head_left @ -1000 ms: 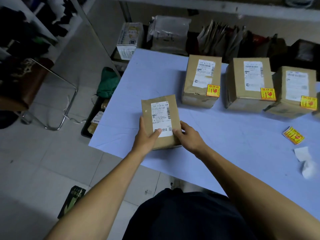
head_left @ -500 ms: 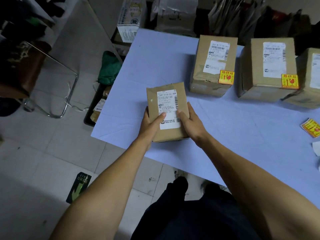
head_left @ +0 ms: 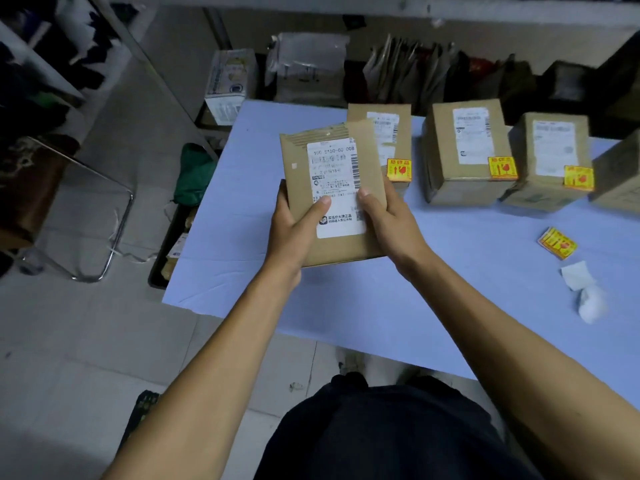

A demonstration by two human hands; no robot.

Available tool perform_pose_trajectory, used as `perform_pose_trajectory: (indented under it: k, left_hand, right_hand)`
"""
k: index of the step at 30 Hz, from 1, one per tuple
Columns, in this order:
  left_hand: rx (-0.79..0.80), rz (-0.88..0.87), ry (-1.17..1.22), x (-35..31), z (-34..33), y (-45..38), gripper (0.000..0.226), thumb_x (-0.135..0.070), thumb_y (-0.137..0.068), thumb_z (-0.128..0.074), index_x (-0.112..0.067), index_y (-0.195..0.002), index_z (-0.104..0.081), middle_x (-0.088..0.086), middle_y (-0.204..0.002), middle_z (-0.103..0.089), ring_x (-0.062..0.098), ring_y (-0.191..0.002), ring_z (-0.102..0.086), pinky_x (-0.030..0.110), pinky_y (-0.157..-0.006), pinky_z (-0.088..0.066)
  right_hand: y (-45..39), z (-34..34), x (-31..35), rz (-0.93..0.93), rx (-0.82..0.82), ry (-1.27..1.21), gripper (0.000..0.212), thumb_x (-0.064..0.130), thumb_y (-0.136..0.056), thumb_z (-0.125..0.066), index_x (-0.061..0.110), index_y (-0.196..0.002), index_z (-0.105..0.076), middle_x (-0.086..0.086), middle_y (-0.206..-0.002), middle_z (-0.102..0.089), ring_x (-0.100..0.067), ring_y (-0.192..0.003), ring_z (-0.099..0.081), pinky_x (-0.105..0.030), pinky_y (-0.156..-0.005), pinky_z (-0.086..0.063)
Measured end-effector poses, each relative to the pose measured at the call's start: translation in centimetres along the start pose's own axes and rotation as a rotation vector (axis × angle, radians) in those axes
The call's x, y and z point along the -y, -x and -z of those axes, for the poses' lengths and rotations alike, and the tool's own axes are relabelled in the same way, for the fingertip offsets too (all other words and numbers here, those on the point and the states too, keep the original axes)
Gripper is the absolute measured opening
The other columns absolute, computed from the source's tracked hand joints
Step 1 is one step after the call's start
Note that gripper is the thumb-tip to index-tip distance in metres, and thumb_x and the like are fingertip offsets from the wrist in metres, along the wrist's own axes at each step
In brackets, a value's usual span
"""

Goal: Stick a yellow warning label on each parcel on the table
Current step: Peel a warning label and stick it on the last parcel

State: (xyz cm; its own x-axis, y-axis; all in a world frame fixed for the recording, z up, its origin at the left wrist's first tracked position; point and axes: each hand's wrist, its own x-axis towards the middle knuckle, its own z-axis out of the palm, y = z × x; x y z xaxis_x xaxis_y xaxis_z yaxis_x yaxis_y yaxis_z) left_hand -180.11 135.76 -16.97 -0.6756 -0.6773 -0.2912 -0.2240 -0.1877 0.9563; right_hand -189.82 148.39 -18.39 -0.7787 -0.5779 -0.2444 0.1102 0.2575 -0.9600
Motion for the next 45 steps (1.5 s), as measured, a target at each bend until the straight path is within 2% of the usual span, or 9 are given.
perform_pose_trajectory:
  k: [12, 19, 29, 33, 36, 38, 40, 43, 45]
  left_hand:
    - [0.343, 0.087, -0.091, 4.9, -16.5, 4.7, 0.051, -0.018, -0.087, -0.073, -0.022, -0.134, -0.054, -0.005, -0.120, -0.071, 0.013, -0.108, -0.069, 0.038, -0.098, -0.055]
    - [0.445, 0.227, -0.252, 10.2, -21.4, 7.4, 0.059, -0.038, -0.075, -0.073, -0.028, -0.130, -0.055, -0.009, -0.118, -0.072, 0.012, -0.107, -0.069, 0.044, -0.101, -0.053]
    - [0.399, 0.200, -0.277, 11.5, -25.6, 5.2, 0.052, -0.029, -0.087, -0.072, -0.029, -0.135, -0.051, -0.012, -0.122, -0.068, 0.008, -0.110, -0.067, 0.034, -0.099, -0.052]
    - [0.390, 0.207, -0.289, 11.1, -26.8, 4.4, 0.054, -0.025, -0.092, -0.069, -0.027, -0.141, -0.047, -0.010, -0.127, -0.066, 0.007, -0.113, -0.064, 0.033, -0.102, -0.050]
    - [0.361, 0.180, -0.456, 10.9, -26.7, 4.6, 0.070, -0.040, -0.091, -0.068, -0.027, -0.151, -0.034, -0.004, -0.146, -0.053, 0.014, -0.130, -0.054, 0.041, -0.113, -0.041]
    - [0.289, 0.122, -0.728, 10.4, -26.7, 4.7, 0.091, -0.052, -0.090, -0.063, -0.025, -0.159, -0.010, 0.001, -0.165, -0.022, 0.020, -0.150, -0.026, 0.042, -0.122, -0.025]
    - [0.240, -0.094, -0.962, 9.8, -27.2, 4.9, 0.090, -0.050, -0.094, -0.057, -0.022, -0.159, -0.002, 0.003, -0.168, -0.002, 0.021, -0.155, -0.005, 0.044, -0.125, -0.012]
    - [0.371, -0.431, -1.212, 9.2, -29.0, 4.1, 0.075, -0.044, -0.099, -0.048, -0.021, -0.159, -0.010, 0.005, -0.168, 0.002, 0.024, -0.155, 0.005, 0.046, -0.124, 0.000]
    - [0.471, -0.491, -1.293, 9.1, -30.4, 3.4, 0.069, -0.050, -0.101, -0.042, -0.026, -0.159, -0.015, 0.003, -0.169, 0.001, 0.022, -0.155, 0.005, 0.044, -0.122, 0.003]
  right_hand:
    - [8.3, 15.6, -6.9, -0.202, -0.348, 0.080, 0.070, 0.067, -0.085, -0.043, 0.041, -0.149, -0.036, 0.014, -0.143, -0.056, -0.013, -0.128, -0.056, -0.044, -0.111, -0.042]
    - [11.7, 20.1, -13.3, -0.412, -0.317, 0.078, 0.088, 0.077, -0.078, -0.035, 0.034, -0.155, -0.028, 0.012, -0.153, -0.047, -0.017, -0.136, -0.050, -0.044, -0.114, -0.037]
    - [8.1, 24.5, -16.1, -0.415, -0.192, 0.082, 0.086, 0.084, -0.081, -0.037, 0.038, -0.154, -0.027, 0.014, -0.152, -0.048, -0.013, -0.133, -0.051, -0.044, -0.113, -0.039]
    - [7.1, 26.0, -14.8, -0.377, -0.130, 0.099, 0.068, 0.070, -0.091, -0.039, 0.038, -0.150, -0.033, 0.016, -0.144, -0.054, -0.010, -0.125, -0.056, -0.039, -0.109, -0.043]
    - [7.2, 27.1, -14.8, -0.388, -0.182, 0.060, 0.050, 0.060, -0.101, -0.034, 0.034, -0.142, -0.047, 0.018, -0.136, -0.054, -0.007, -0.123, -0.053, -0.030, -0.107, -0.038]
    - [6.8, 28.8, -15.1, -0.402, -0.333, 0.099, 0.039, 0.047, -0.106, -0.033, 0.027, -0.130, -0.058, 0.010, -0.122, -0.057, -0.011, -0.115, -0.051, -0.026, -0.097, -0.034]
    - [5.9, 30.8, -15.5, -0.450, -0.466, 0.233, 0.035, 0.038, -0.106, -0.040, 0.016, -0.124, -0.062, -0.003, -0.119, -0.064, -0.024, -0.111, -0.057, -0.028, -0.089, -0.037]
    - [3.8, 32.9, -16.4, -0.578, -0.597, 0.270, 0.034, 0.026, -0.100, -0.051, 0.008, -0.128, -0.062, -0.012, -0.127, -0.066, -0.031, -0.119, -0.058, -0.032, -0.094, -0.044]
    - [2.5, 33.6, -16.8, -0.635, -0.621, 0.269, 0.033, 0.026, -0.098, -0.056, 0.006, -0.123, -0.065, -0.014, -0.125, -0.067, -0.034, -0.119, -0.058, -0.034, -0.093, -0.045]
